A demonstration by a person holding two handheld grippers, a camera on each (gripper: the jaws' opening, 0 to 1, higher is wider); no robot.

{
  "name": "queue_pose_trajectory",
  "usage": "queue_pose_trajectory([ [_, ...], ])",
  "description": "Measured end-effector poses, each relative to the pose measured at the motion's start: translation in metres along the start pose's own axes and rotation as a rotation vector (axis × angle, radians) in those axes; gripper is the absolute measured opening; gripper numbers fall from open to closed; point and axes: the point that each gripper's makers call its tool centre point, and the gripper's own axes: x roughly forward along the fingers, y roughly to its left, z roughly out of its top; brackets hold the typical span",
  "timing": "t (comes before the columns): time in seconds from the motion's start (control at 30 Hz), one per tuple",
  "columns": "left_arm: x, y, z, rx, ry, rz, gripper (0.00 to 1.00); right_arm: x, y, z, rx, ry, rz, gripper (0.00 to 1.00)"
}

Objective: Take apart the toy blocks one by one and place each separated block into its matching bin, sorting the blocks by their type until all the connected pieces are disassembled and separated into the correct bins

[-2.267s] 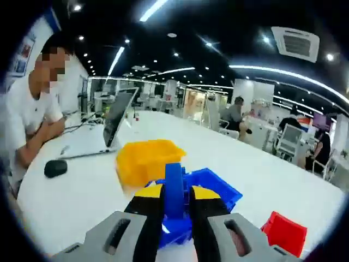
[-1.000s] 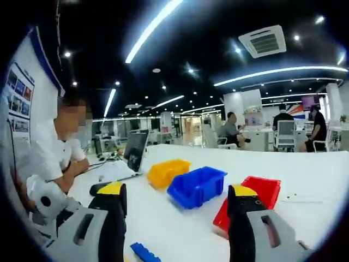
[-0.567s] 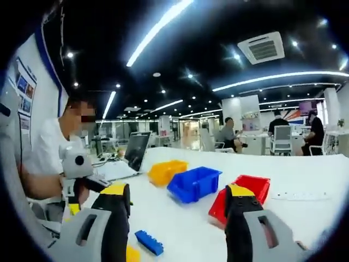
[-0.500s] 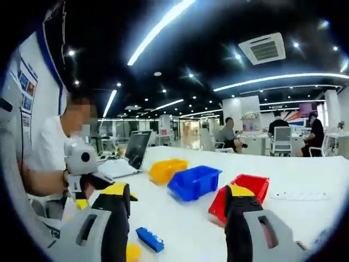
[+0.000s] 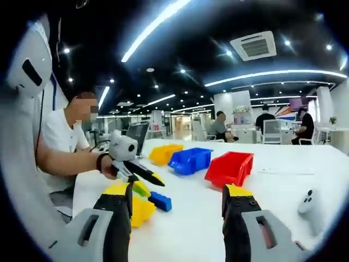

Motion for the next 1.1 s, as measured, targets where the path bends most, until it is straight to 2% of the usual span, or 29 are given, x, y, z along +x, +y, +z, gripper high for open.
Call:
queue_pose_trajectory([
  [0.03,0.004,0.0,-0.004,0.039,0.015,0.006,0.37,-0.001,0.002,-0.003,-0.027,0.016,0.002,0.67],
  [0.07,0.008,-0.001,-0.008,0.079,0.031,0.013,0.2,-0.003,0.004,-0.007,-0.055,0.032,0.004,0.67],
  [0.1,0.011,-0.001,-0.012,0.118,0.046,0.019,0.18,-0.004,0.007,-0.01,-0.082,0.047,0.006,0.67],
  [0.13,0.011,-0.005,-0.014,0.147,0.059,-0.006,0.18,-0.004,0.008,-0.014,-0.093,0.062,0.008,0.67],
  [0.2,0.012,-0.011,-0.016,0.111,0.068,-0.036,0.18,-0.003,0.009,-0.02,-0.095,0.078,0.013,0.67],
  [0.27,0.012,-0.011,-0.016,0.107,0.068,-0.038,0.18,-0.004,0.01,-0.025,-0.083,0.084,0.018,0.66],
  [0.37,0.008,-0.008,-0.018,0.099,0.068,-0.032,0.18,-0.003,0.013,-0.026,-0.033,0.058,0.043,0.65],
  [0.4,0.006,-0.005,-0.015,0.093,0.057,-0.027,0.18,-0.003,0.014,-0.025,-0.007,0.045,0.053,0.65],
  [0.47,0.001,-0.003,-0.006,0.101,0.026,-0.024,0.18,-0.003,0.014,-0.025,-0.009,0.045,0.052,0.64],
  [0.53,-0.005,-0.003,0.011,0.092,-0.036,-0.025,0.18,-0.002,0.012,-0.027,-0.023,0.057,0.043,0.64],
  [0.6,-0.013,0.004,0.031,0.067,-0.097,0.001,0.18,-0.002,0.009,-0.032,-0.048,0.074,0.033,0.63],
  [0.7,-0.027,0.026,0.061,0.032,-0.186,0.059,0.18,-0.003,0.008,-0.038,-0.048,0.087,0.038,0.59],
  [0.8,-0.038,0.055,0.078,0.001,-0.237,0.144,0.18,-0.005,0.012,-0.037,-0.072,0.064,0.054,0.53],
  [0.83,-0.045,0.072,0.084,0.008,-0.247,0.21,0.18,-0.006,0.015,-0.036,-0.062,0.058,0.064,0.51],
  [0.87,-0.049,0.083,0.088,0.011,-0.25,0.243,0.18,-0.007,0.016,-0.036,-0.052,0.053,0.069,0.5],
  [0.93,-0.059,0.099,0.106,0.009,-0.315,0.296,0.18,-0.008,0.017,-0.036,-0.041,0.052,0.068,0.49],
  [1.03,-0.078,0.136,0.129,-0.046,-0.394,0.39,0.18,-0.011,0.012,-0.038,-0.035,0.053,0.053,0.49],
  [1.1,-0.089,0.175,0.126,-0.068,-0.341,0.528,0.18,-0.011,0.007,-0.038,-0.032,0.054,0.037,0.49],
])
